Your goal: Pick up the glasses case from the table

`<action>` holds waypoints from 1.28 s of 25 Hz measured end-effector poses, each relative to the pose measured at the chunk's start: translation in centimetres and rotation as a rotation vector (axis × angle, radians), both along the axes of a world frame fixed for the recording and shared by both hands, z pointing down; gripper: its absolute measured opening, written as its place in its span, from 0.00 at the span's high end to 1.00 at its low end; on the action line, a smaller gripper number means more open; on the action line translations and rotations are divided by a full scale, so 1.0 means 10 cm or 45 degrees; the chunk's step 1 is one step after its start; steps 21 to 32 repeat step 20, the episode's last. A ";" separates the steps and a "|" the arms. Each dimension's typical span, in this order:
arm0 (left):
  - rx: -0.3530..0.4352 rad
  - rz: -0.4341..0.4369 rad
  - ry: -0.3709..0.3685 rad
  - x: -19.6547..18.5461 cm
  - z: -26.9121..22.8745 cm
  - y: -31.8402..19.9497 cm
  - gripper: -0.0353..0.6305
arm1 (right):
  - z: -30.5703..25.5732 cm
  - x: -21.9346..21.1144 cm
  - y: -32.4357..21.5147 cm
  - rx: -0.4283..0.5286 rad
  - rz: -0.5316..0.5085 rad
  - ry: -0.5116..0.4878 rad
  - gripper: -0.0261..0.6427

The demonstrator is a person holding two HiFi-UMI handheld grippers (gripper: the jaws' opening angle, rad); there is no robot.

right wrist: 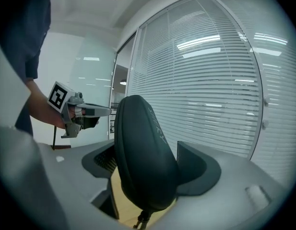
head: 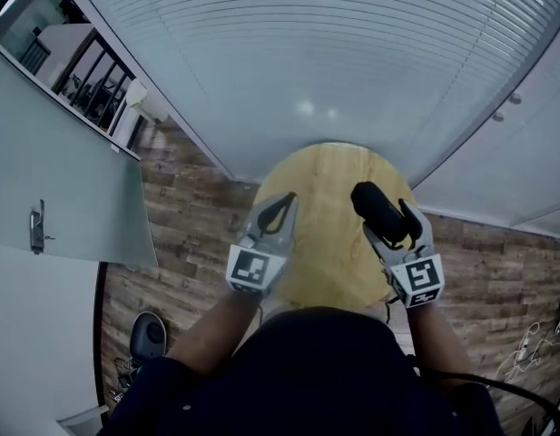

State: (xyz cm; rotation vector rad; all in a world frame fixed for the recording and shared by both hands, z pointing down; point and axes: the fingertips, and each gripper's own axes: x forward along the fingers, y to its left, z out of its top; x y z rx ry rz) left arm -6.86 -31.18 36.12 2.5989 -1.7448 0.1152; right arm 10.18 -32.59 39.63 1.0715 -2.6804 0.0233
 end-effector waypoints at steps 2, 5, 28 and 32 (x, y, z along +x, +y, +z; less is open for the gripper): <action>0.006 0.008 -0.006 -0.01 -0.05 0.01 0.94 | -0.06 0.00 0.01 0.016 0.015 -0.015 0.40; 0.020 0.016 -0.010 -0.02 -0.11 0.00 0.94 | -0.11 0.01 0.03 0.034 0.029 -0.027 0.40; 0.063 0.066 0.001 0.30 -0.28 -0.02 0.94 | -0.29 0.23 0.07 0.082 0.047 -0.026 0.40; 0.063 0.066 0.001 0.30 -0.28 -0.02 0.94 | -0.29 0.23 0.07 0.082 0.047 -0.026 0.40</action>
